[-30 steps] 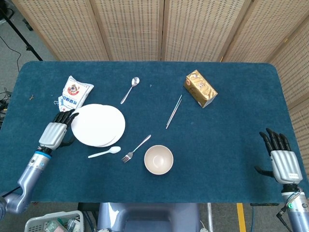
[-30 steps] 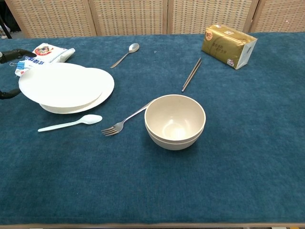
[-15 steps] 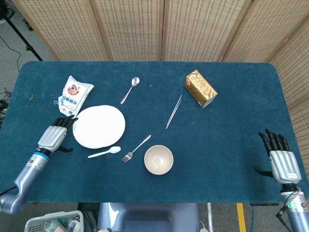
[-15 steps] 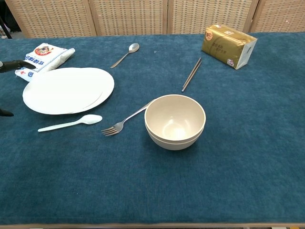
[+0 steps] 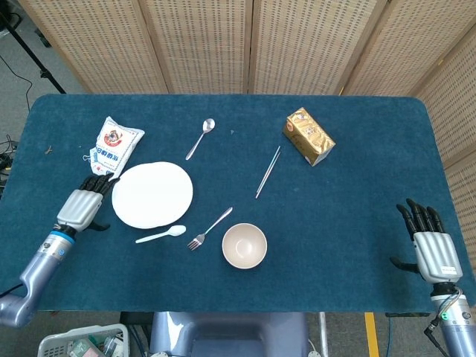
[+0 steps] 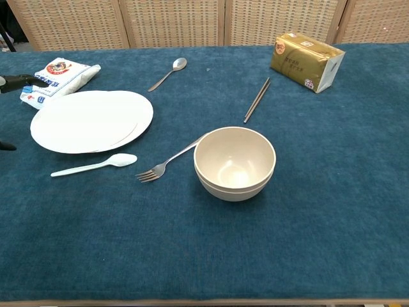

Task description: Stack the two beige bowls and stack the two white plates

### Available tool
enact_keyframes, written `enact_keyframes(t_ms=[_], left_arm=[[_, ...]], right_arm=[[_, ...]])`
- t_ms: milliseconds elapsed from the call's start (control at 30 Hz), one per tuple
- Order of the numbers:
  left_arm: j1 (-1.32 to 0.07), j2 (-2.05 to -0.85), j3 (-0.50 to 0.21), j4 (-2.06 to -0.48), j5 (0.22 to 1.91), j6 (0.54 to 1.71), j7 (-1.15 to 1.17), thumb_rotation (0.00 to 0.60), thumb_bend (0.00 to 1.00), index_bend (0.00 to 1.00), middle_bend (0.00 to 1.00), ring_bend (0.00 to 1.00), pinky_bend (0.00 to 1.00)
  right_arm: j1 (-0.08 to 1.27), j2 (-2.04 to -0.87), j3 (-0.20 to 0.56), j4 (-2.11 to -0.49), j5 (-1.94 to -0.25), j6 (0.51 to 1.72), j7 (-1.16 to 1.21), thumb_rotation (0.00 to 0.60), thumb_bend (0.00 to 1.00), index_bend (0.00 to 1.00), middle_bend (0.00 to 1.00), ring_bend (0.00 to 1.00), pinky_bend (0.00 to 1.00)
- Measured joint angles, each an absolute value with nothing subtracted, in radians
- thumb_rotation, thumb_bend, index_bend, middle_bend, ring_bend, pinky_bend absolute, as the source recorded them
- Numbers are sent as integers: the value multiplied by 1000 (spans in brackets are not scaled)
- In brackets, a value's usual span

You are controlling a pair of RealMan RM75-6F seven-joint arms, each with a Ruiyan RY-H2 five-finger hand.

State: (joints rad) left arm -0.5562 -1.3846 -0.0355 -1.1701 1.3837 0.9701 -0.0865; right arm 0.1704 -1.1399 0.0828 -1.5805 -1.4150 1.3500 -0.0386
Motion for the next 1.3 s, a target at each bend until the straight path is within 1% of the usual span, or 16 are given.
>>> enact_keyframes(t_ms=[300,600,967,1300], left_arm=[[-609,-1493,-69,-1027,1350,922,43,600,75,0,0,0,0],[-661,-1550,-93,-964,1346,894,93,600,75,0,0,0,0],[-695,-1577,-105,-972,1328,869,182,600,75,0,0,0,0],[-674,-1526,-102,-1050,1322,890,160,600,75,0,0,0,0]], right_arm=[[171,-1143,85,-1576,-1405,1344,-43,600,0,0,0,0,0],[174,-1149,86,-1571,-1396,1336,-50,600,0,0,0,0,0],[174,-1150,89,-1569,-1387,1333,-52,600,0,0,0,0,0],[172,-1145,88,-1572,-1391,1335,-47,600,0,0,0,0,0]])
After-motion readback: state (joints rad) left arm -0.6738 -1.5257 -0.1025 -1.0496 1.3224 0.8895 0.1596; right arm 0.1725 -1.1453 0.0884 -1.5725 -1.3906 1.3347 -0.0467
